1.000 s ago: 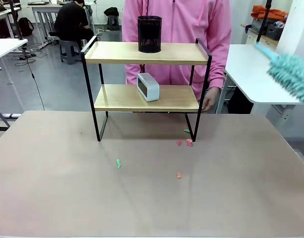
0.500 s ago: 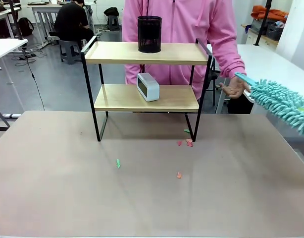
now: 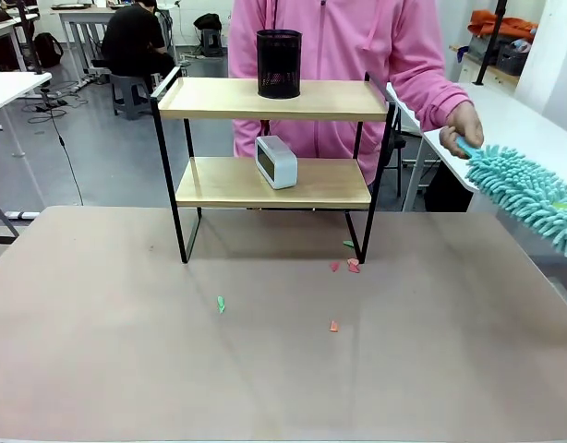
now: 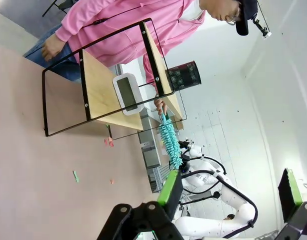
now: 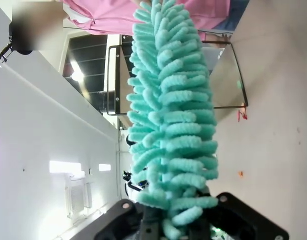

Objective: Clean the shelf.
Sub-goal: Hand the Duster back to the human.

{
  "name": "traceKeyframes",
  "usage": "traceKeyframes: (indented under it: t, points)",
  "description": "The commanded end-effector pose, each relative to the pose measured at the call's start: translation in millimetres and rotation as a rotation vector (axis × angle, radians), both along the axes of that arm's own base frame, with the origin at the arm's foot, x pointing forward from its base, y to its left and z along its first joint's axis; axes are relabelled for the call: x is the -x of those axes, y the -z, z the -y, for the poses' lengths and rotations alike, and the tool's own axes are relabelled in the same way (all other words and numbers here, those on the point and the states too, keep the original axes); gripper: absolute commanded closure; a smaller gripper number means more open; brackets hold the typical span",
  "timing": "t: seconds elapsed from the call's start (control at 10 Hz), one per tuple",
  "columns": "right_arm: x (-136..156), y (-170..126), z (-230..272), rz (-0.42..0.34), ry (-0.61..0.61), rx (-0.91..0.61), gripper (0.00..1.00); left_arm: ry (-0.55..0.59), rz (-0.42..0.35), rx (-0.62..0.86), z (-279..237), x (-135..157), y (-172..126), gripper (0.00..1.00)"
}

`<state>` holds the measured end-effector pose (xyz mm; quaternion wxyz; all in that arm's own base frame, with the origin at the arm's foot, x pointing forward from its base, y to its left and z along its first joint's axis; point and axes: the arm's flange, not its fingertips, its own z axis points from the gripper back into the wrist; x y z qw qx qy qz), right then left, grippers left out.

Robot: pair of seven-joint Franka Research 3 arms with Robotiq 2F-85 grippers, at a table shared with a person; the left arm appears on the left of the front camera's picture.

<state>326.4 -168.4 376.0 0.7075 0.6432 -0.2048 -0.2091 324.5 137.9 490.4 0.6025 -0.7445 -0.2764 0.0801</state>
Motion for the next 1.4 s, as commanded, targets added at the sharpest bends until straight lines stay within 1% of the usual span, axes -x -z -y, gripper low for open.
traceKeyframes:
  t: [0.0,0.3,0.4,0.5,0.6,0.7,0.8,1.0,1.3]
  points:
    - [13,0,-27,-0.019,0.018,-0.009,0.99,0.012,0.004,0.001,3,4,-1,0.00]
    - [8,0,-31,-0.004,0.013,-0.007,0.99,0.012,0.004,0.001,3,4,-1,0.00]
    - [7,3,-33,-0.007,0.026,-0.017,0.30,0.012,0.004,0.001,3,4,-1,0.00]
    - [7,3,-34,-0.004,0.023,-0.028,0.31,0.012,0.004,0.001,3,4,-1,0.00]
    - [8,1,-34,0.006,0.028,-0.027,0.00,0.012,0.004,0.001,3,4,-1,0.00]
    - [9,-2,-34,0.015,0.027,-0.023,0.27,0.012,0.004,0.001,3,4,-1,0.00]
    - [11,-5,-35,0.028,0.019,-0.023,0.00,0.012,0.004,0.001,3,4,-1,0.00]
    - [17,-13,-43,0.065,-0.041,-0.046,0.00,0.012,0.004,0.001,3,4,-1,0.00]
    - [30,-42,-73,0.148,-0.205,-0.072,0.00,0.012,0.004,0.001,3,4,-1,0.00]
